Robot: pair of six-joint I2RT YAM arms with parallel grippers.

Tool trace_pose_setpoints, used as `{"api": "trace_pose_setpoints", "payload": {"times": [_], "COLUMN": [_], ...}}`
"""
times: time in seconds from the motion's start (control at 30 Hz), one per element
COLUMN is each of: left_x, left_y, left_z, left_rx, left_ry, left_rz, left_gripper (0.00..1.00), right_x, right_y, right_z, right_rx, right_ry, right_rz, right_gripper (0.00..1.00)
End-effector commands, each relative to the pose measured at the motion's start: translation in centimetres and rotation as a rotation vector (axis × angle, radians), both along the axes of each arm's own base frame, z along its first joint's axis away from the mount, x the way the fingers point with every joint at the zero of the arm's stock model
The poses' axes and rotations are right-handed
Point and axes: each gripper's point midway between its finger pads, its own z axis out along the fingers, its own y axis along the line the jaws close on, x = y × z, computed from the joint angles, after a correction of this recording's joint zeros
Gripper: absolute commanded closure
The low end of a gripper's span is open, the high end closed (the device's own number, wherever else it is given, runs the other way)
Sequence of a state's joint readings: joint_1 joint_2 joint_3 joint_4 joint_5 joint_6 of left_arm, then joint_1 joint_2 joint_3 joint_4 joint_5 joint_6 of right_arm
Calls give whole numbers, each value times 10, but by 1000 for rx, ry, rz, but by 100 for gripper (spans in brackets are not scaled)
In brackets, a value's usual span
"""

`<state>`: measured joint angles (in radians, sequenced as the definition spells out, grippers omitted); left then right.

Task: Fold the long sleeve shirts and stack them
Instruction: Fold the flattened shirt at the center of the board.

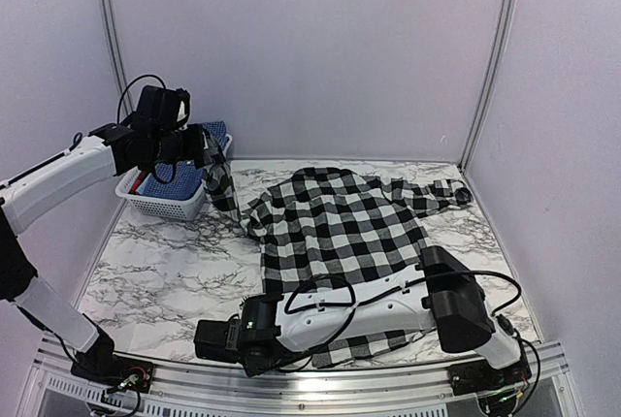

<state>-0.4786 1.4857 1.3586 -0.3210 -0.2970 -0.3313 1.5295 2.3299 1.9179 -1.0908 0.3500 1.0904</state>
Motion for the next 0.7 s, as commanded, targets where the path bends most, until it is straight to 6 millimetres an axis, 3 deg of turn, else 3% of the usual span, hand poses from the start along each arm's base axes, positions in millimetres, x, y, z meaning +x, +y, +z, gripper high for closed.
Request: {"api": "trace_pose_setpoints", "payload": {"times": [0.0,0.17,0.43,0.57,0.67], "left_x": [-5,-4,3,11,19], "left_y": [6,11,36,40,25], "left_z": [10,20,42,61,77], "left_rx": [-4,-2,-12,-41,-97], "left_ry": [-17,-38,-84,-117,-140], "left_rz": [2,19,85,94,45], "left_gripper": [100,100,100,100,100], "right_x": [-2,0,-5,-8,-4], "right_y": [7,11,31,18,-2], "right_z": [0,18,58,69,80], "right_rx": [-2,37,179,230,252], "right_ry": [-18,-34,-20,-10,-21], "right_rz": [8,18,78,71,46], "right_gripper": [81,99,100,100,100]}}
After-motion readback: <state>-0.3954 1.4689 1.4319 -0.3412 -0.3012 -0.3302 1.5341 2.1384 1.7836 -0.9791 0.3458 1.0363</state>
